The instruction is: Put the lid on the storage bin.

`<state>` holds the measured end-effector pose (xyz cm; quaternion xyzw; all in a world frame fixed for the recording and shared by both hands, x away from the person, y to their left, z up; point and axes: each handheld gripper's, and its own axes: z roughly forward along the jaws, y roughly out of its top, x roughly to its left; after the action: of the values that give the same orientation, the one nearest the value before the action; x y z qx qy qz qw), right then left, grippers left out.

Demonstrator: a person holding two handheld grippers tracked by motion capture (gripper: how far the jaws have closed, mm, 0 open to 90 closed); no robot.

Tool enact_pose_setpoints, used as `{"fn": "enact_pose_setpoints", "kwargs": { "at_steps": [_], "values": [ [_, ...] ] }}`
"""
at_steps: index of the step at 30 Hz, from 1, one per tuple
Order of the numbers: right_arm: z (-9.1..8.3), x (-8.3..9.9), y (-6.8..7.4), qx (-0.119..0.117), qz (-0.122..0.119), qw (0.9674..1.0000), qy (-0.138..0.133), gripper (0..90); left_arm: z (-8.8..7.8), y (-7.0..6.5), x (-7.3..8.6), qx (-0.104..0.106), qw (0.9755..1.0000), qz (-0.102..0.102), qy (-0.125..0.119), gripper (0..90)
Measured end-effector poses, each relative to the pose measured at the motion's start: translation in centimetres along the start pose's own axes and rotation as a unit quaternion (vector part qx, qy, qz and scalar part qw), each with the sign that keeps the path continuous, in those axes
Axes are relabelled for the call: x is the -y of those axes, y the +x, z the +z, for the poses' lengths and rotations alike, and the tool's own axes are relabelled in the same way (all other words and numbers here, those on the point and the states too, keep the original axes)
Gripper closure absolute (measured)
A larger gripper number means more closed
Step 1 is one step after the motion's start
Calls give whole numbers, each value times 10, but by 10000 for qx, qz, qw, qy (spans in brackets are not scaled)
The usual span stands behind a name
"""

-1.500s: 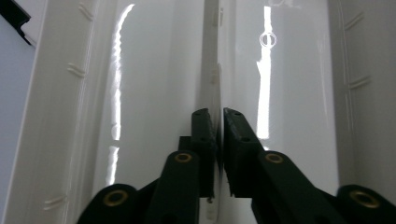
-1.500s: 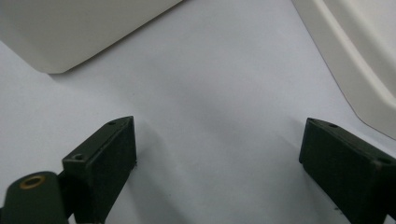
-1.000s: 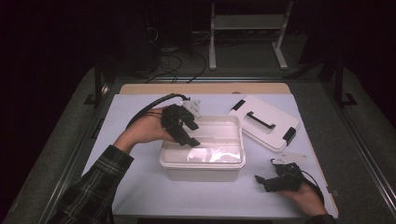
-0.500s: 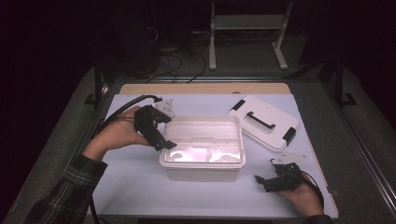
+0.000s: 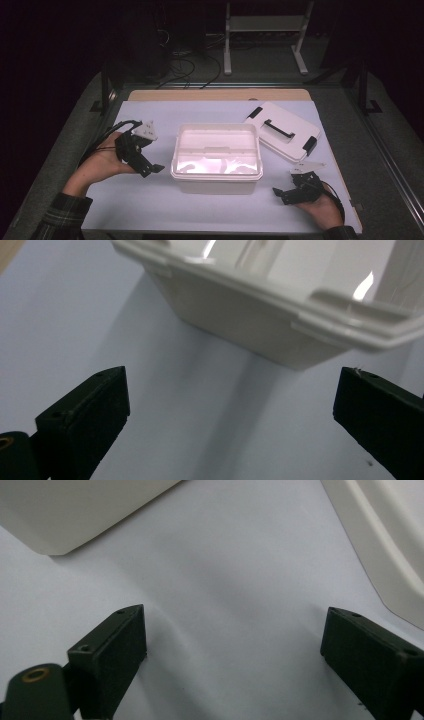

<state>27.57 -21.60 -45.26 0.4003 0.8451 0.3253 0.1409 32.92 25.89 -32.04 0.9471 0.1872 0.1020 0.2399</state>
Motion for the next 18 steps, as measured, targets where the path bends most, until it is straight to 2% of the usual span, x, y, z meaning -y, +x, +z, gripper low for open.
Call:
{"fn": "enact_pose_setpoints", "kwargs": {
  "at_steps": [4, 10, 15, 18],
  "values": [
    [-1, -3, -2, -135, 8, 9999, 36, 118, 15, -8, 22, -141, 9997, -178, 55, 8],
    [-7, -10, -3, -29, -43, 10000, -8, 118, 39, -17, 54, -262, 9987, -419, 125, 8],
    [-12, -16, -7, 18, -41, 10000, -54, 117, 57, -20, 79, -295, 9974, -662, 32, 8],
    [-13, -21, -9, 43, -39, 10000, -65, 117, 65, -22, 89, -390, 9969, -676, 118, 8]
  ]
}}
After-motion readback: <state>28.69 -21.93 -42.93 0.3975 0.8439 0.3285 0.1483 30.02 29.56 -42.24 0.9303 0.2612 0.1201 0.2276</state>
